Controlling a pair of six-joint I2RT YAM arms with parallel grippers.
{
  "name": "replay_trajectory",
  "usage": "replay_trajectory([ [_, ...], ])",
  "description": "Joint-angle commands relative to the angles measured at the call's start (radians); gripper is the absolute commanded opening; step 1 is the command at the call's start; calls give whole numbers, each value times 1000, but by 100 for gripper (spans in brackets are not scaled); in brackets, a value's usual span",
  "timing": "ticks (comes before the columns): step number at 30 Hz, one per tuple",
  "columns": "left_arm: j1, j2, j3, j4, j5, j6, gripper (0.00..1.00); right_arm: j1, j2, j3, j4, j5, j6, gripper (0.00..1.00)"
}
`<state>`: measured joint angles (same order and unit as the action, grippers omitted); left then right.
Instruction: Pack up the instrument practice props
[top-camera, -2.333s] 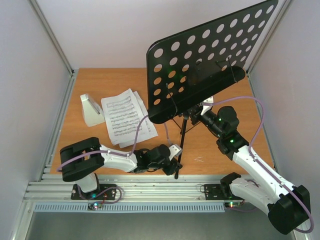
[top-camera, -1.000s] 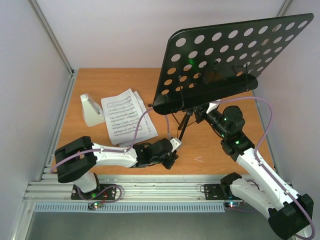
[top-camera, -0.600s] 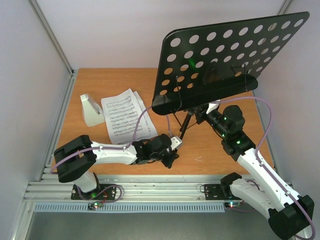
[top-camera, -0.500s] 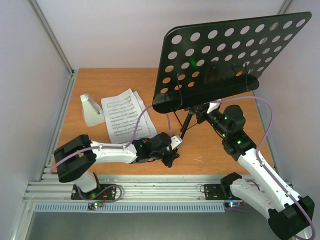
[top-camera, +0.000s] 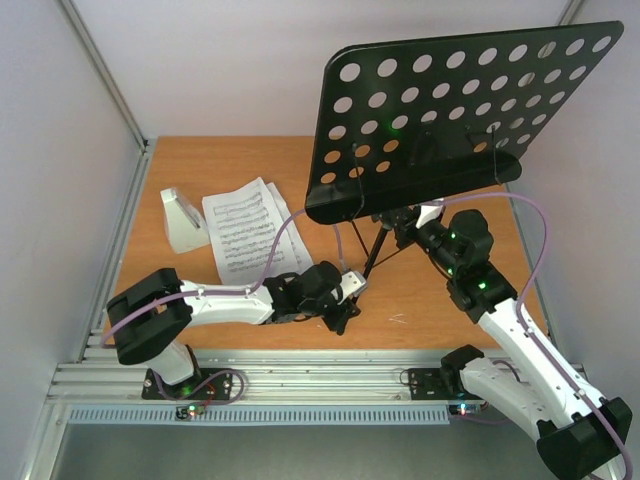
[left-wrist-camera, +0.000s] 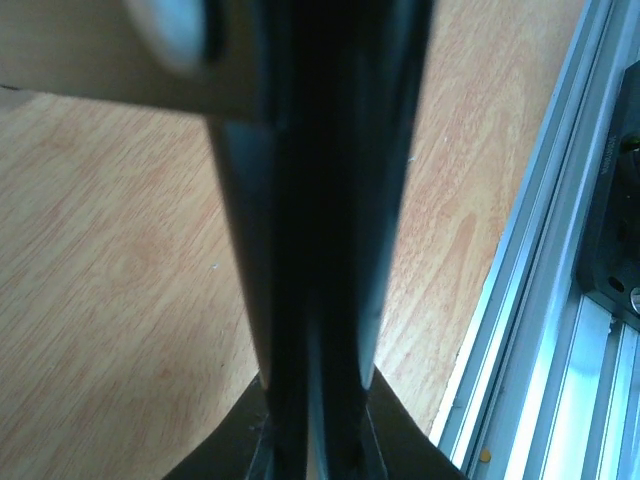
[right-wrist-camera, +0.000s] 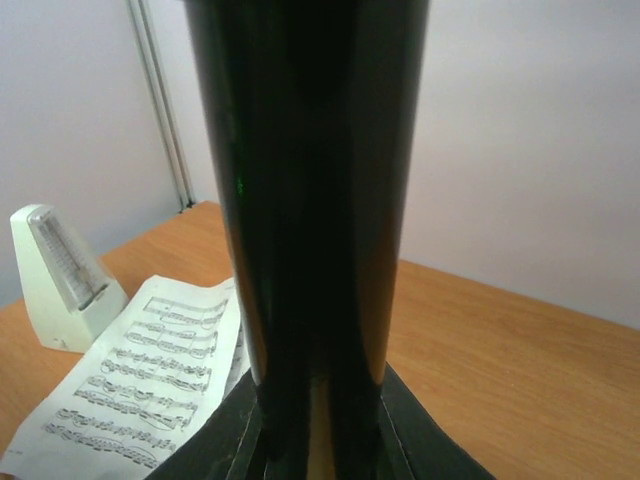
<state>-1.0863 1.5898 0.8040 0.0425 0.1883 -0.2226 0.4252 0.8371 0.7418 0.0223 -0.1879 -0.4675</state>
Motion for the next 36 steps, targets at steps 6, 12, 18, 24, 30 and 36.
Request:
replay_trajectory([
  [6,29,-66,21,395,1,6,0,34,-23,-41,-119,-100,53,30],
  [12,29,-66,3,396,-4,25,0,34,-60,-58,-92,-97,73,45],
  [18,29,-63,-14,414,-1,23,0,34,-110,-68,-84,-63,98,60],
  [24,32,-66,-25,425,13,-2,0,33,-190,-57,-130,16,133,75],
  [30,32,-75,-51,443,22,0,0,25,-196,-50,-117,78,158,79],
  [36,32,-75,-72,456,17,11,0,21,-107,-23,7,21,206,74],
])
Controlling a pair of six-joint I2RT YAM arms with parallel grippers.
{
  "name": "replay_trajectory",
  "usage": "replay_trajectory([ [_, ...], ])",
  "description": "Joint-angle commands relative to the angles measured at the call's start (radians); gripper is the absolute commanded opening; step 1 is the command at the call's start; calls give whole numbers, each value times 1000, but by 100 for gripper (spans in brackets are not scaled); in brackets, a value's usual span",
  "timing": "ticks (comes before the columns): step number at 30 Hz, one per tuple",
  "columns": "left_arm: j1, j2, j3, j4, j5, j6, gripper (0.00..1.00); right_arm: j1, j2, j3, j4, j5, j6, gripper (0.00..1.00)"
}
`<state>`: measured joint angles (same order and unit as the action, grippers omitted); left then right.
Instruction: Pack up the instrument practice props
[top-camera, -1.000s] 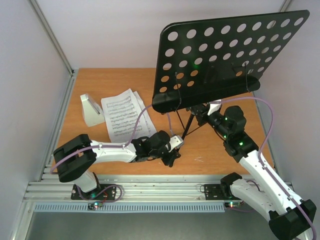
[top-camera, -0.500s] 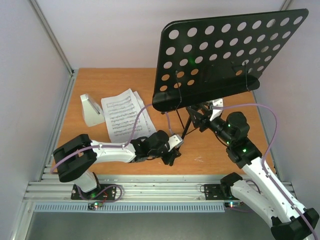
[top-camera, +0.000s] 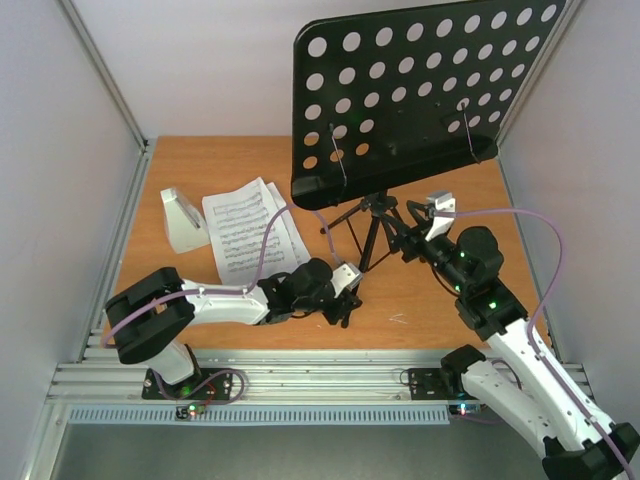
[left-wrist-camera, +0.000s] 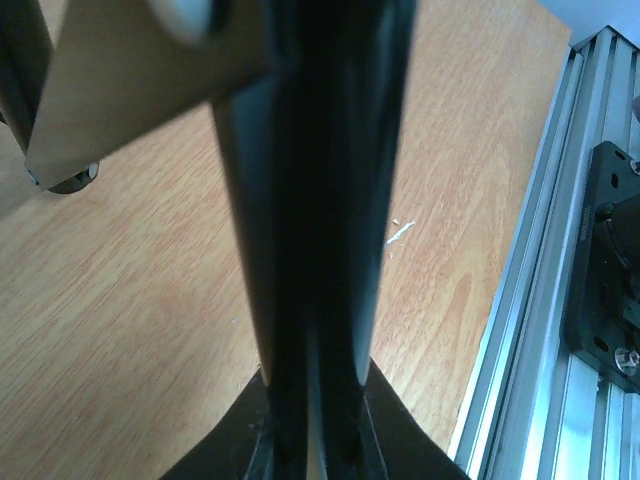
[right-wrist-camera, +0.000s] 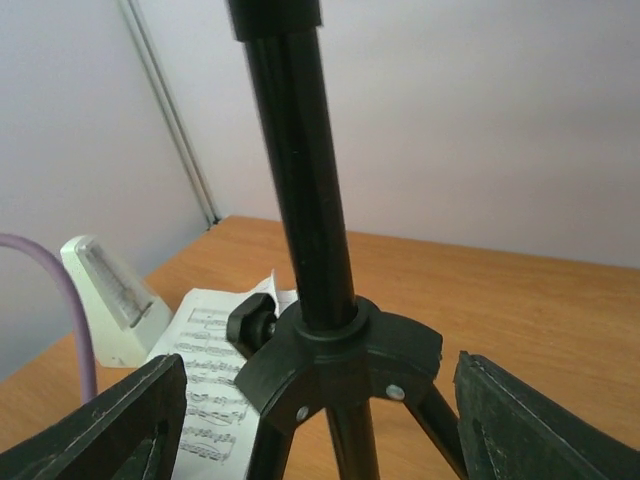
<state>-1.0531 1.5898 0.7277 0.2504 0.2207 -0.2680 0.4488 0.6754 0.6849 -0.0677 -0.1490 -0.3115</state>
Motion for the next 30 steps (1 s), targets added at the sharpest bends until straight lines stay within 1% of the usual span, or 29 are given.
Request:
replay_trajectory([
  [1,-1,-75,0,247,-19,59,0,-3,70,39,119,-17,53,73],
  [6,-1,-82,-8,247,-15,62,0,-3,118,41,239,30,63,63],
  [10,-1,-91,-4,239,-11,62,0,-2,141,39,307,-16,57,57],
  [15,-1,-96,1,230,-6,62,0,-2,174,51,351,-91,27,50],
  [21,-1,-97,3,225,-8,63,0,-2,228,82,355,-83,-31,43],
  [24,-1,-94,3,226,-8,64,0,-2,247,83,383,-77,-52,42],
  [27,-2,-90,1,224,-6,64,0,-3,268,83,411,-60,-64,44],
  [30,-2,-84,0,226,-4,65,0,-2,299,93,432,-53,-76,43],
])
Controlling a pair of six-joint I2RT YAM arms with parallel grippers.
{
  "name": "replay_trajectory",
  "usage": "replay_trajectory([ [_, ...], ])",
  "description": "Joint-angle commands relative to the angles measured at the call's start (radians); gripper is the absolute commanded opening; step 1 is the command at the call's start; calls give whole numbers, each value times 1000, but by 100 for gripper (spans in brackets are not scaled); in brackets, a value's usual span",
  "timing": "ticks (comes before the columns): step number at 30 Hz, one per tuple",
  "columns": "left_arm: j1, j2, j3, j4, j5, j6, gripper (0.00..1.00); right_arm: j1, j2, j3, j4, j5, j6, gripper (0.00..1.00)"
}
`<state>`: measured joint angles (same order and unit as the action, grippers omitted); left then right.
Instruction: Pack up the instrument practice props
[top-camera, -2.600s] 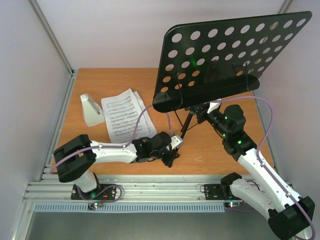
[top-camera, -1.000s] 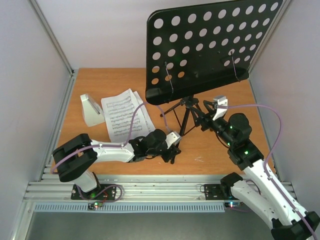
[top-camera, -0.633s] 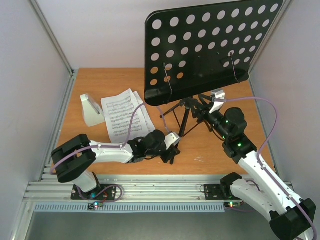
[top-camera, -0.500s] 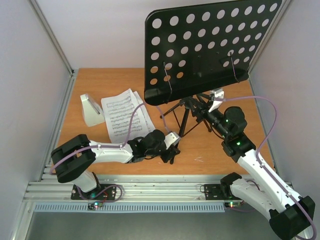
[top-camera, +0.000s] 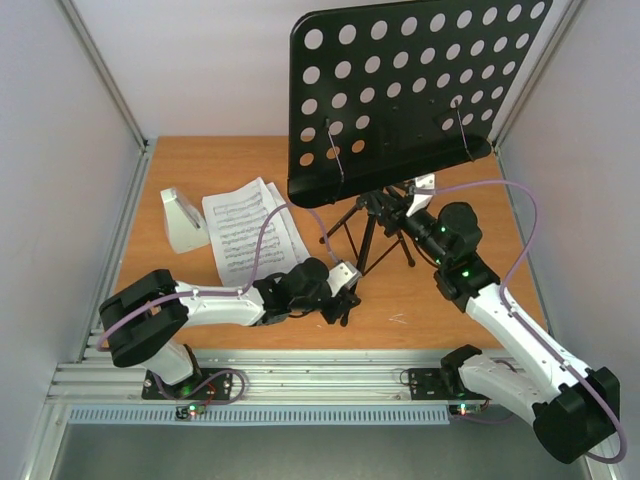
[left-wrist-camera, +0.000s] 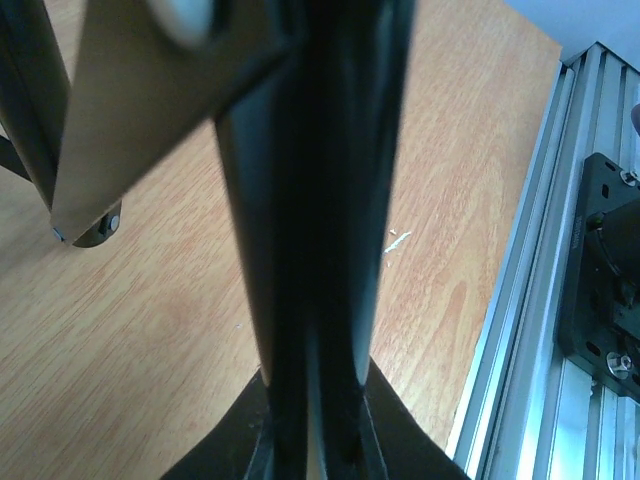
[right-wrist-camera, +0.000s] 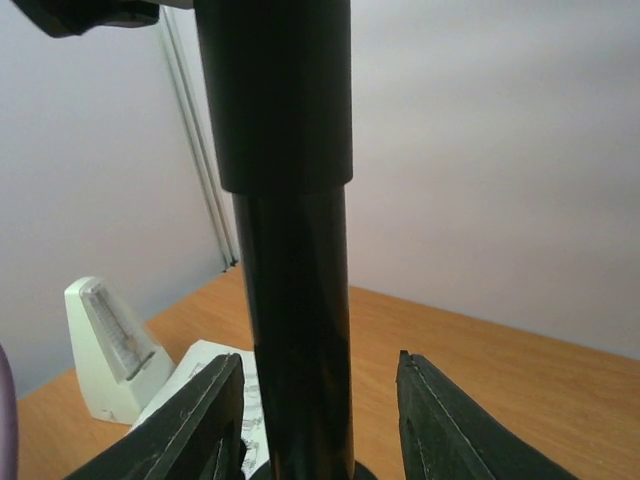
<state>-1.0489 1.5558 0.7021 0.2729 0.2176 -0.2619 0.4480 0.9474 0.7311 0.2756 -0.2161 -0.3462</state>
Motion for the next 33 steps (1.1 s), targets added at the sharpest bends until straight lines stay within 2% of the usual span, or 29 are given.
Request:
replay_trajectory([
  [1,-6,-48,25,202,-3,61,1,-2,35,52,89,18,-42,43],
  [4,-7,-43,23,199,-7,68,0,-2,54,60,108,28,-43,41],
  [7,-7,-41,23,200,-7,69,0,-2,65,69,128,29,-43,35],
  [15,-7,-66,75,163,9,68,0,-2,62,111,65,23,-28,2],
  [19,-7,-106,170,27,64,62,0,-2,30,170,-67,58,-21,1],
  [26,-7,-184,295,-178,145,45,0,-2,24,367,-411,126,-1,1],
  [33,-7,-243,362,-331,236,-74,1,-2,72,484,-654,117,82,1],
])
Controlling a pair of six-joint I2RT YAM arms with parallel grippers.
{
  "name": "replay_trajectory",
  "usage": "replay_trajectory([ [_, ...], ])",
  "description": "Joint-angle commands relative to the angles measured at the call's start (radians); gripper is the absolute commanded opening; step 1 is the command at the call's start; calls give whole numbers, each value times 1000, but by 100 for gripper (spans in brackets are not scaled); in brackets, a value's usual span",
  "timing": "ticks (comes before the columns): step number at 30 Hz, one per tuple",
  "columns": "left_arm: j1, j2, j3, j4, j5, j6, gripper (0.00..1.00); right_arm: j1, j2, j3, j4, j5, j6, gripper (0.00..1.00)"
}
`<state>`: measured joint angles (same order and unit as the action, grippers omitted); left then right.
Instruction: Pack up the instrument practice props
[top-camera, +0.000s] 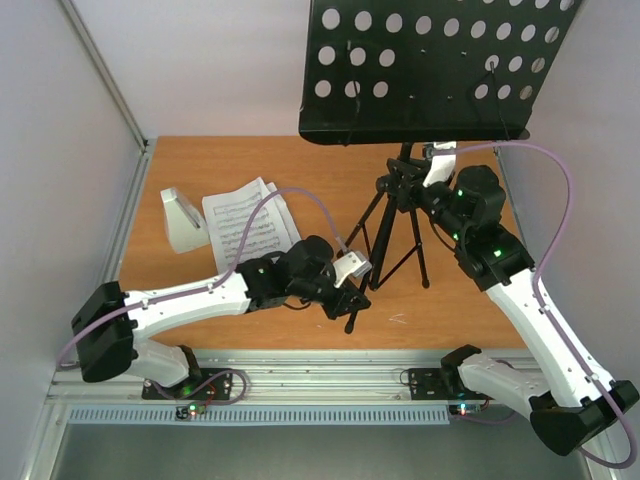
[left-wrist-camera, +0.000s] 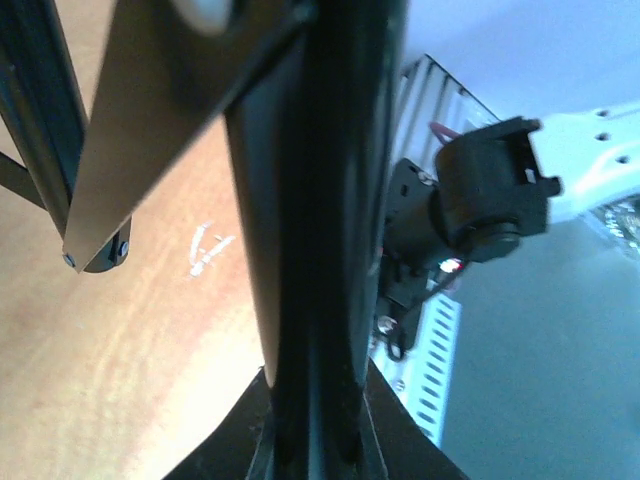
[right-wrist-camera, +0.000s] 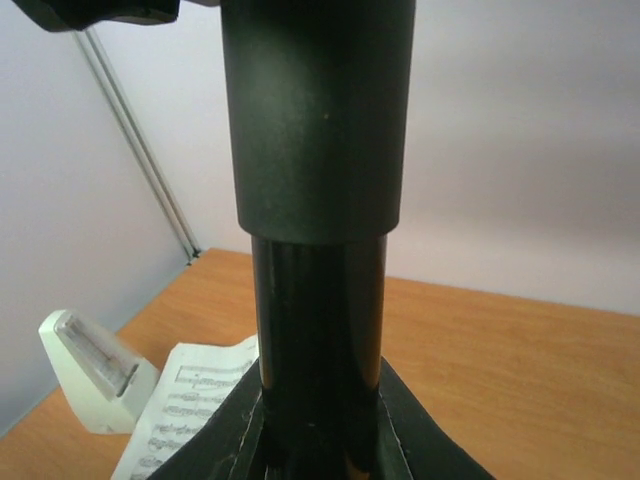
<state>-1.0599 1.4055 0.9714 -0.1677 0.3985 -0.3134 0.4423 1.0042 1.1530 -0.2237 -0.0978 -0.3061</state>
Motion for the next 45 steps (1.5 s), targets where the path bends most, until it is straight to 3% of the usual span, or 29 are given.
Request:
replay_trajectory([
  [1,5,-106,94,95,62,-45,0,3,22,74,-184,-3,51,1],
  [8,5,-149,115,29,145,-175,0,6,76,112,-321,-6,123,1],
  [13,5,-148,121,-29,100,-233,0,6,134,120,-401,15,147,1],
  [29,8,-128,212,-220,-35,-209,1,6,301,90,-382,18,204,1],
  [40,9,-152,213,-317,-189,-193,1,6,371,3,-310,3,255,1],
  [45,10,-180,203,-338,-193,-195,3,5,411,-21,-262,15,273,1],
])
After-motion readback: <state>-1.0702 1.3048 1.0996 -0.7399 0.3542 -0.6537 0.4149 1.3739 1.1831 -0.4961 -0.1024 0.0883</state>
